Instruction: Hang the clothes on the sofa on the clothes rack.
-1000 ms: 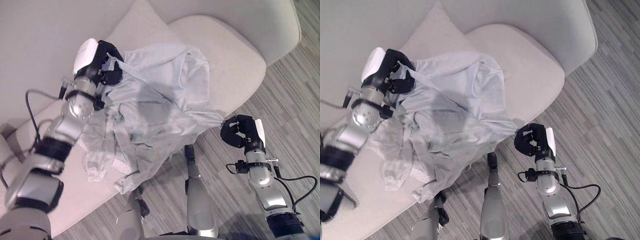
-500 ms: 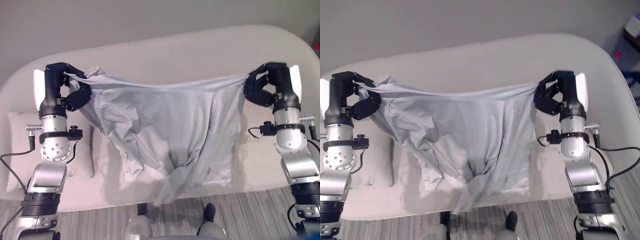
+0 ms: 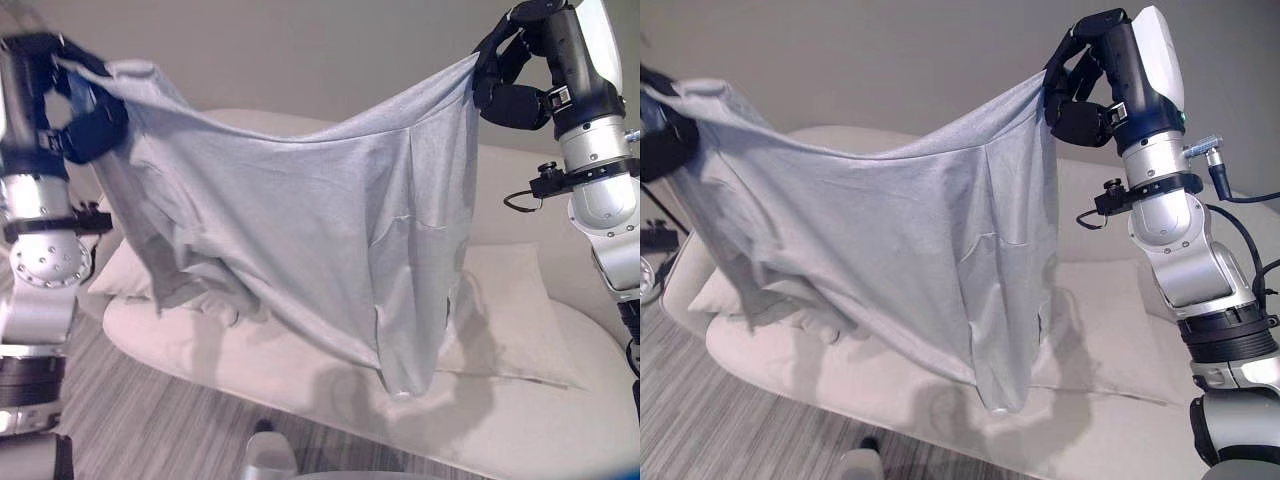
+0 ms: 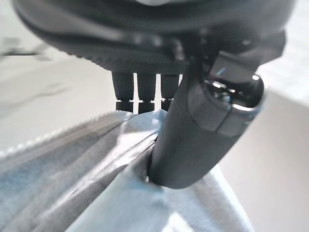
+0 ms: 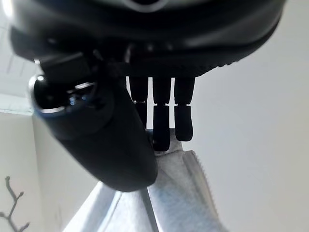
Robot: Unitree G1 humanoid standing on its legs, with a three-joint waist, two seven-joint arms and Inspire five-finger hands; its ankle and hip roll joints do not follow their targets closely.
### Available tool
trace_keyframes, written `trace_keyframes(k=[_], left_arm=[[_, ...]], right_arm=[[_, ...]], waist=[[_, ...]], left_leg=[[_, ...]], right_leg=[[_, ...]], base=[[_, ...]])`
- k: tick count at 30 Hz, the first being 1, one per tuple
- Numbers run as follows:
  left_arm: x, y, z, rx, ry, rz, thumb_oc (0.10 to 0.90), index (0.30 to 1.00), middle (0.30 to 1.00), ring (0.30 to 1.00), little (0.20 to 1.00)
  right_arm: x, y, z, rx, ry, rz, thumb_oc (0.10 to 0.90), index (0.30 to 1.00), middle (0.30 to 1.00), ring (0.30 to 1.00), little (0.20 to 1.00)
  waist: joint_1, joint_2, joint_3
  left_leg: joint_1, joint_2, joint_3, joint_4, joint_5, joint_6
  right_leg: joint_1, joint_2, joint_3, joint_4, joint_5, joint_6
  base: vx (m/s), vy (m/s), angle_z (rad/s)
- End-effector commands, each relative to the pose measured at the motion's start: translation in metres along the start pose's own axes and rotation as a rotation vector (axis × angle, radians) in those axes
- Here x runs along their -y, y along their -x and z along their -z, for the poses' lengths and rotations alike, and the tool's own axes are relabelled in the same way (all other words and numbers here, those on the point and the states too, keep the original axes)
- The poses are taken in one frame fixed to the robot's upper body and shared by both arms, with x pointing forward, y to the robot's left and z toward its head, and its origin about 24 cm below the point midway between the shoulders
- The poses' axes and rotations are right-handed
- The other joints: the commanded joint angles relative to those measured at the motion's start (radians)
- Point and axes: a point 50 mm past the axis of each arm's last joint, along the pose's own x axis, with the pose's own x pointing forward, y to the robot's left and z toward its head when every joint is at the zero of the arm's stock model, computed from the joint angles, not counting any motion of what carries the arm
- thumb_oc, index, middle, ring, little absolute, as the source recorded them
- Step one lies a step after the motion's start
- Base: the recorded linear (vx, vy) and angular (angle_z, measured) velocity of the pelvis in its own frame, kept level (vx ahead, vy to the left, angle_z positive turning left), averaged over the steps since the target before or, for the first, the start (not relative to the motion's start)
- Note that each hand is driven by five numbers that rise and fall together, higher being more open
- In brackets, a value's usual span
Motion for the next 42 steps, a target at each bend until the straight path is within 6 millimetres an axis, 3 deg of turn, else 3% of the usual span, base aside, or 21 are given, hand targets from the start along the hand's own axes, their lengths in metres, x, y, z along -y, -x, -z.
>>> trace_keyframes(k=[1, 2, 4, 7, 8, 9, 11, 14, 21, 22, 23, 24, 26, 27, 29, 30, 32, 35, 38, 39, 42], left_arm=[[-0.018, -0.038, -0.049, 0.24, 0.065, -0.113, 0.4, 0.3, 0.3, 0.3, 0.3], [-0.021, -0.05, -0.058, 0.272, 0.037, -0.122, 0.4, 0.3, 0.3, 0.3, 0.3], [-0.019, -0.058, -0.064, 0.291, 0.026, -0.103, 0.4, 0.3, 0.3, 0.3, 0.3], [-0.013, -0.069, -0.07, 0.296, 0.028, -0.087, 0.4, 0.3, 0.3, 0.3, 0.3], [-0.013, -0.072, -0.067, 0.27, 0.036, -0.086, 0.4, 0.3, 0.3, 0.3, 0.3], [-0.013, -0.067, -0.055, 0.225, 0.051, -0.097, 0.4, 0.3, 0.3, 0.3, 0.3], [-0.006, -0.06, -0.047, 0.193, 0.091, -0.093, 0.4, 0.3, 0.3, 0.3, 0.3], [0.006, -0.053, -0.048, 0.193, 0.132, -0.058, 0.4, 0.3, 0.3, 0.3, 0.3], [0.012, -0.055, -0.047, 0.179, 0.159, -0.064, 0.4, 0.3, 0.3, 0.3, 0.3], [0.009, -0.06, -0.052, 0.205, 0.147, -0.068, 0.4, 0.3, 0.3, 0.3, 0.3], [0.008, -0.062, -0.058, 0.235, 0.14, -0.055, 0.4, 0.3, 0.3, 0.3, 0.3], [0.006, -0.064, -0.065, 0.266, 0.13, -0.036, 0.4, 0.3, 0.3, 0.3, 0.3], [0.004, -0.064, -0.064, 0.27, 0.09, -0.033, 0.4, 0.3, 0.3, 0.3, 0.3], [0.003, -0.064, -0.064, 0.268, 0.08, -0.029, 0.4, 0.3, 0.3, 0.3, 0.3], [0.007, -0.066, -0.063, 0.257, 0.081, -0.007, 0.4, 0.3, 0.3, 0.3, 0.3], [0.008, -0.065, -0.061, 0.242, 0.083, -0.005, 0.4, 0.3, 0.3, 0.3, 0.3], [0.013, -0.06, -0.053, 0.204, 0.099, -0.001, 0.4, 0.3, 0.3, 0.3, 0.3], [0.018, -0.047, -0.042, 0.163, 0.133, 0.002, 0.4, 0.3, 0.3, 0.3, 0.3], [0.021, -0.042, -0.041, 0.156, 0.165, 0.019, 0.4, 0.3, 0.3, 0.3, 0.3], [0.022, -0.037, -0.038, 0.139, 0.203, 0.017, 0.4, 0.3, 0.3, 0.3, 0.3], [0.023, -0.038, -0.04, 0.152, 0.165, 0.034, 0.4, 0.3, 0.3, 0.3, 0.3]], right_arm=[[0.047, -0.026, -0.035, 0.16, 0.074, 0.167, 0.4, 0.3, 0.3, 0.3, 0.3], [0.053, -0.033, -0.044, 0.189, 0.074, 0.204, 0.4, 0.3, 0.3, 0.3, 0.3], [0.057, -0.038, -0.047, 0.196, 0.064, 0.222, 0.4, 0.3, 0.3, 0.3, 0.3], [0.067, -0.05, -0.055, 0.214, 0.056, 0.238, 0.4, 0.3, 0.3, 0.3, 0.3], [0.08, -0.058, -0.055, 0.205, 0.064, 0.262, 0.4, 0.3, 0.3, 0.3, 0.3], [0.091, -0.06, -0.051, 0.181, 0.077, 0.294, 0.4, 0.3, 0.3, 0.3, 0.3], [0.097, -0.061, -0.051, 0.181, 0.083, 0.305, 0.4, 0.3, 0.3, 0.3, 0.3], [0.098, -0.052, -0.043, 0.15, 0.123, 0.278, 0.4, 0.3, 0.3, 0.3, 0.3], [0.105, -0.042, -0.029, 0.097, 0.191, 0.296, 0.4, 0.3, 0.3, 0.3, 0.3], [0.106, -0.043, -0.031, 0.105, 0.194, 0.299, 0.4, 0.3, 0.3, 0.3, 0.3], [0.109, -0.043, -0.032, 0.106, 0.19, 0.307, 0.4, 0.3, 0.3, 0.3, 0.3], [0.106, -0.039, -0.021, 0.055, 0.205, 0.293, 0.4, 0.3, 0.3, 0.3, 0.3], [0.101, -0.04, -0.024, 0.075, 0.205, 0.287, 0.4, 0.3, 0.3, 0.3, 0.3], [0.1, -0.04, -0.024, 0.073, 0.193, 0.285, 0.4, 0.3, 0.3, 0.3, 0.3], [0.1, -0.044, -0.028, 0.093, 0.128, 0.279, 0.4, 0.3, 0.3, 0.3, 0.3], [0.101, -0.044, -0.028, 0.091, 0.114, 0.274, 0.4, 0.3, 0.3, 0.3, 0.3], [0.105, -0.044, -0.027, 0.086, 0.135, 0.261, 0.4, 0.3, 0.3, 0.3, 0.3], [0.108, -0.044, -0.031, 0.105, 0.128, 0.253, 0.4, 0.3, 0.3, 0.3, 0.3], [0.11, -0.042, -0.029, 0.095, 0.124, 0.252, 0.4, 0.3, 0.3, 0.3, 0.3], [0.109, -0.034, -0.023, 0.079, 0.104, 0.257, 0.4, 0.3, 0.3, 0.3, 0.3], [0.103, -0.023, -0.014, 0.056, 0.12, 0.245, 0.4, 0.3, 0.3, 0.3, 0.3]], waist=[[0.006, 0.065, -0.101], [0.019, 0.053, -0.084], [0.007, 0.05, -0.069], [0.003, 0.04, -0.054], [0.001, 0.012, -0.047], [0.014, -0.026, -0.048], [0.028, -0.035, -0.039], [-0.003, -0.035, -0.034], [-0.042, -0.018, -0.059], [-0.031, -0.001, -0.07], [-0.043, 0.013, -0.089], [-0.042, -0.01, -0.091], [-0.036, -0.003, -0.073], [-0.044, 0.004, -0.067], [-0.059, 0.024, -0.047], [-0.073, 0.019, -0.034], [-0.097, 0.006, -0.016], [-0.09, -0.019, -0.041], [-0.081, -0.023, -0.029], [-0.095, -0.019, -0.013], [-0.087, -0.012, -0.03]], left_leg=[[0.167, 0.028, 0.018, -0.208, -0.063, -0.011], [0.162, -0.03, 0.029, -0.208, -0.083, 0.033], [0.154, -0.065, 0.026, -0.208, -0.081, 0.054], [0.138, -0.1, -0.003, -0.208, -0.039, 0.081], [0.134, -0.129, -0.04, -0.208, -0.024, 0.086], [0.131, -0.165, -0.07, -0.208, -0.03, 0.091], [0.112, -0.174, -0.063, -0.171, -0.026, 0.089], [0.055, -0.064, 0.094, -0.113, -0.019, 0.057], [0.037, 0.243, 0.035, -0.143, 0.171, -0.015], [0.04, 0.228, -0.07, -0.136, 0.162, -0.039], [0.058, 0.171, -0.092, -0.172, 0.061, -0.056], [0.105, 0.045, -0.034, -0.208, -0.031, -0.017], [0.12, -0.008, -0.006, -0.208, -0.047, 0.031], [0.127, -0.025, -0.003, -0.208, -0.054, 0.045], [0.161, -0.065, 0.013, -0.208, -0.076, 0.073], [0.175, -0.084, 0.021, -0.208, -0.075, 0.076], [0.193, -0.123, 0.011, -0.208, -0.085, 0.084], [0.2, -0.161, 0.003, -0.203, -0.092, 0.091], [0.138, -0.156, 0.021, 0.006, -0.155, 0.058], [0.049, -0.098, 0.053, 0.081, -0.126, 0.036], [0.018, 0.008, 0.019, -0.159, 0.007, 0.028]], right_leg=[[-0.053, -0.021, 0.002, 0.026, 0.086, 0.082], [-0.096, -0.073, -0.009, 0.087, 0.102, 0.082], [-0.127, -0.033, 0.052, 0.182, 0.026, 0.064], [-0.165, 0.132, 0.136, 0.263, -0.134, -0.009], [-0.191, 0.282, 0.24, 0.247, -0.217, -0.045], [-0.15, 0.334, 0.309, 0.112, -0.203, -0.064], [-0.09, 0.324, 0.275, 0.023, -0.17, -0.061], [-0.068, 0.28, 0.191, -0.011, -0.153, -0.037], [-0.066, 0.159, 0.158, 0.021, -0.176, -0.004], [-0.044, 0.134, 0.174, 0.021, -0.162, 0.014], [-0.021, 0.081, 0.161, 0.008, -0.114, 0.046], [-0.069, -0.074, 0.157, 0.087, 0.132, 0.082], [-0.112, -0.102, 0.149, 0.147, 0.137, 0.057], [-0.135, -0.082, 0.184, 0.184, 0.105, 0.044], [-0.21, 0.106, 0.207, 0.25, -0.099, -0.025], [-0.257, 0.216, 0.196, 0.221, -0.136, -0.042], [-0.333, 0.321, 0.259, 0.169, -0.118, -0.035], [-0.23, 0.341, 0.291, 0.008, -0.088, -0.054], [-0.164, 0.334, 0.287, -0.012, -0.121, -0.054], [-0.137, 0.305, 0.273, -0.012, -0.141, -0.054], [-0.135, 0.28, 0.28, -0.012, -0.166, -0.04]], base=[[-0.1, 0.869, 0.33], [-0.14, 0.705, 0.48], [-0.08, 0.512, 0.67], [-0.11, 0.259, 0.32], [-0.01, 0.17, 0.45], [0.06, 0.107, 1.11], [0.07, 0.088, 1.35], [0.01, 0.238, 1.18], [0.11, 0.397, 0.49], [0.43, 0.915, 0.09], [0.55, 1.381, -0.33], [0.4, 1.224, -0.49], [0.16, 0.825, -0.54], [0.14, 0.667, -0.44], [0.19, 0.577, -0.25], [0.16, 0.314, -0.35], [0.19, 0.189, 0.18], [0.28, 0.052, 0.12], [0.2, 0.016, 0.39], [0.27, 0.202, 0.44], [0.24, 0.215, 0.43]])
